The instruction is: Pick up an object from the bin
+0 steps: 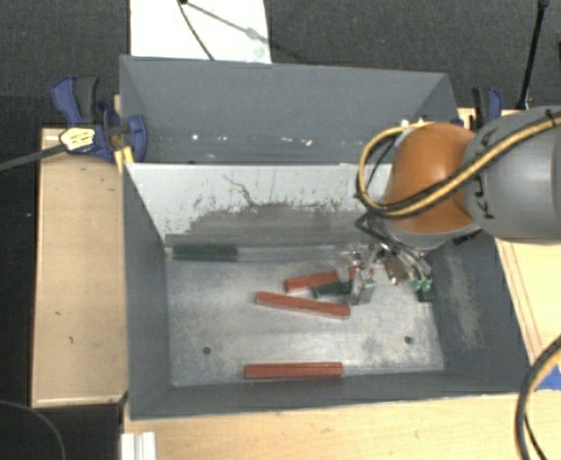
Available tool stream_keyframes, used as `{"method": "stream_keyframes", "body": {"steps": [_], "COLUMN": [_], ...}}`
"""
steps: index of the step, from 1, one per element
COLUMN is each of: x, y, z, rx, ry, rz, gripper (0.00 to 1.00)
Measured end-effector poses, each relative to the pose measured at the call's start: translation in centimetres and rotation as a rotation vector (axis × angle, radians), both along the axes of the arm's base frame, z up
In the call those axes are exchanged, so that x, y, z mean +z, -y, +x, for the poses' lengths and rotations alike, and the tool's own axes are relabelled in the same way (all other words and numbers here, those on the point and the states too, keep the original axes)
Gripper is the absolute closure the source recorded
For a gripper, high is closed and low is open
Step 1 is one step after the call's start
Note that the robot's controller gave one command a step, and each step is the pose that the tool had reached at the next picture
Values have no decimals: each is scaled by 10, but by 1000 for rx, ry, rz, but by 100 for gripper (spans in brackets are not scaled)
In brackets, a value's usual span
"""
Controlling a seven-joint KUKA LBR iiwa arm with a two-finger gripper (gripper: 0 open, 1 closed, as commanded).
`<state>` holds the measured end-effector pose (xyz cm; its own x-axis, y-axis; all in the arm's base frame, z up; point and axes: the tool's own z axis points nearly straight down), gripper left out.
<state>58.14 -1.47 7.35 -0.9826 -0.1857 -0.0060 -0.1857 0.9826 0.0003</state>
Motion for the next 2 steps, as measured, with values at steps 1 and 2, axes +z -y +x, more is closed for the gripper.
{"method": "stream_keyframes", "body": {"steps": [1,2], "x": [155,150], "y": [-10,-10], "z": [6,4], "rx": [101,101], "ry": [7,-2], "rz": [-2,-1], "gripper": [100,0]}}
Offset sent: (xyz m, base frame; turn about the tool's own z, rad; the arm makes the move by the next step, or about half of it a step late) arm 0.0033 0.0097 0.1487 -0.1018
